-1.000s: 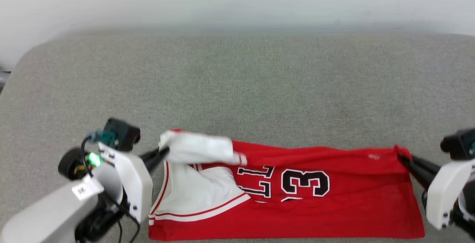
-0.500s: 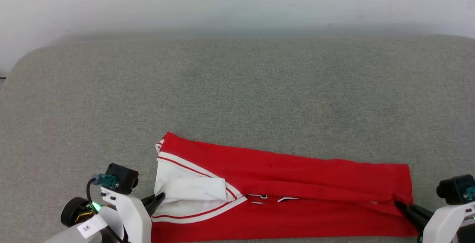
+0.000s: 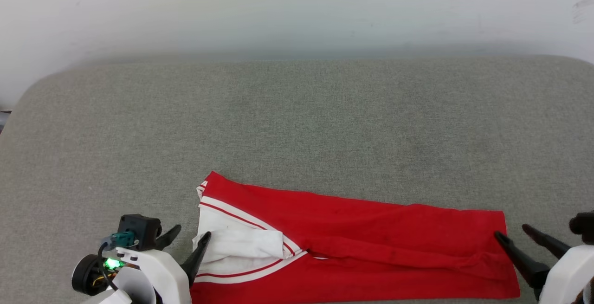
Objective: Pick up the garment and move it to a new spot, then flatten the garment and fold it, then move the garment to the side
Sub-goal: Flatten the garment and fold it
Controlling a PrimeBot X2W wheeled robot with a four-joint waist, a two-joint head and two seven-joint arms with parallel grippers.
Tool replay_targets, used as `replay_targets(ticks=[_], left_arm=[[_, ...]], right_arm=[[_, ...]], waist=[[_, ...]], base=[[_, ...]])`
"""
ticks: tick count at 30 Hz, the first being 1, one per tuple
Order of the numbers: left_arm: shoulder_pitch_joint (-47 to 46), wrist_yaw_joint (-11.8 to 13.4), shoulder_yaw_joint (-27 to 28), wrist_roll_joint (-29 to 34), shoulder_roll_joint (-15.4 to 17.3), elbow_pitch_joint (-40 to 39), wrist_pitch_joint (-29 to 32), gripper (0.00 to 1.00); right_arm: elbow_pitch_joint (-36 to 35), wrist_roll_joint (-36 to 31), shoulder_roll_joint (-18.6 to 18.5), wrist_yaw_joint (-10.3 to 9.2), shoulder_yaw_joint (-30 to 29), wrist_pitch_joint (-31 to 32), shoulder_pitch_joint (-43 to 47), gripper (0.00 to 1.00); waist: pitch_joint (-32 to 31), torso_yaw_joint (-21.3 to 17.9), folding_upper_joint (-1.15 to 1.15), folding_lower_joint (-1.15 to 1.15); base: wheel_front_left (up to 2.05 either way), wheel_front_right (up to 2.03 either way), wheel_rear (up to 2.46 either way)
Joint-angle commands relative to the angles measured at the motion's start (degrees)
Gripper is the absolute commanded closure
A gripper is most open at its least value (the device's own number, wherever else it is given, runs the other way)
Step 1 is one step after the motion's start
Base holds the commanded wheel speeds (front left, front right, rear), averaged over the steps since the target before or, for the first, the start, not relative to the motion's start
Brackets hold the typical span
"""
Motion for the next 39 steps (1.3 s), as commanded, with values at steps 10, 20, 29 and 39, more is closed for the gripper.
replay_targets(ticks=[10,20,29,39], left_arm=[[3.78,9.04,6.34,4.51,-1.37,-2.50,-8.60,0.00],[9.79,13.18,19.05,16.08,-6.57,-5.11,-8.94,0.00],[16.49,11.84,32.13,29.45,-13.88,-6.93,-8.96,0.00],[22.21,8.54,40.50,40.41,-22.22,-7.83,-8.95,0.00]], right_arm=[[-0.07,8.38,-6.57,-0.05,-3.73,10.54,-1.56,0.00],[5.97,14.28,-7.39,-0.05,0.47,20.86,-5.26,0.00],[13.25,15.35,-4.83,-0.05,6.44,19.74,-8.41,0.00],[14.68,19.30,-1.62,0.05,13.75,16.04,-10.08,0.00]], waist=[[-1.32,0.68,0.00,0.00],[0.31,2.94,0.00,0.00],[1.74,5.17,0.00,0.00],[2.00,5.96,0.00,0.00]], base=[[0.00,0.00,0.00],[0.00,0.00,0.00],[0.00,0.00,0.00],[0.00,0.00,0.00]])
